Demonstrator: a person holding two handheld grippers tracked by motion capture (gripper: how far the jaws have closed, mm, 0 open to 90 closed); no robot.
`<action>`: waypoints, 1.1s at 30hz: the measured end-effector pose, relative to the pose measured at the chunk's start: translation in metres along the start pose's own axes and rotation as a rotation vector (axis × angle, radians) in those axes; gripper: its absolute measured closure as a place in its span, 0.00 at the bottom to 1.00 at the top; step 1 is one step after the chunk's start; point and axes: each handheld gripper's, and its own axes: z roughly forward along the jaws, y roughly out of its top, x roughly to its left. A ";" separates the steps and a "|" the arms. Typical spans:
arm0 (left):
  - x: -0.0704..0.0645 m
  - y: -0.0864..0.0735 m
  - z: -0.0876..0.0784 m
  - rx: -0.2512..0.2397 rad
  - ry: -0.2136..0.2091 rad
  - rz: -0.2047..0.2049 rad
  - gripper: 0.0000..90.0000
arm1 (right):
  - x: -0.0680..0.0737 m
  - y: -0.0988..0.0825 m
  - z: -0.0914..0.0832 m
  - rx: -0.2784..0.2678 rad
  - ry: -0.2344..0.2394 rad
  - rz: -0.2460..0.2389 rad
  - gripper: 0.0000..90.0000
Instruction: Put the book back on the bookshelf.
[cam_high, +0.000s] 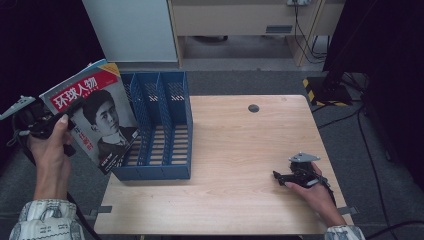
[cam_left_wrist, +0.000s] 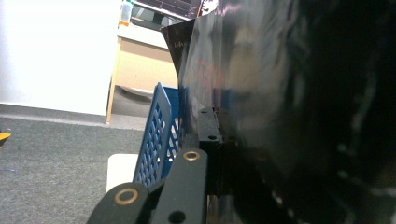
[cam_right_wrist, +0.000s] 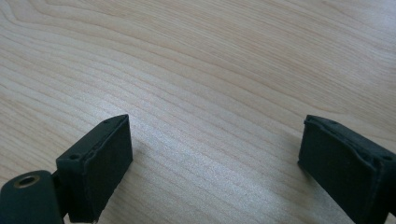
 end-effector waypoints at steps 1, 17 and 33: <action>0.000 0.000 0.000 -0.002 0.001 -0.002 0.96 | 0.000 0.000 0.000 0.000 0.001 0.001 0.11; 0.004 -0.003 0.013 -0.025 0.000 0.036 0.96 | 0.000 0.000 0.000 0.000 0.001 0.001 0.11; 0.000 -0.007 0.020 -0.051 0.001 0.059 0.96 | 0.000 0.000 0.000 0.000 -0.002 0.001 0.11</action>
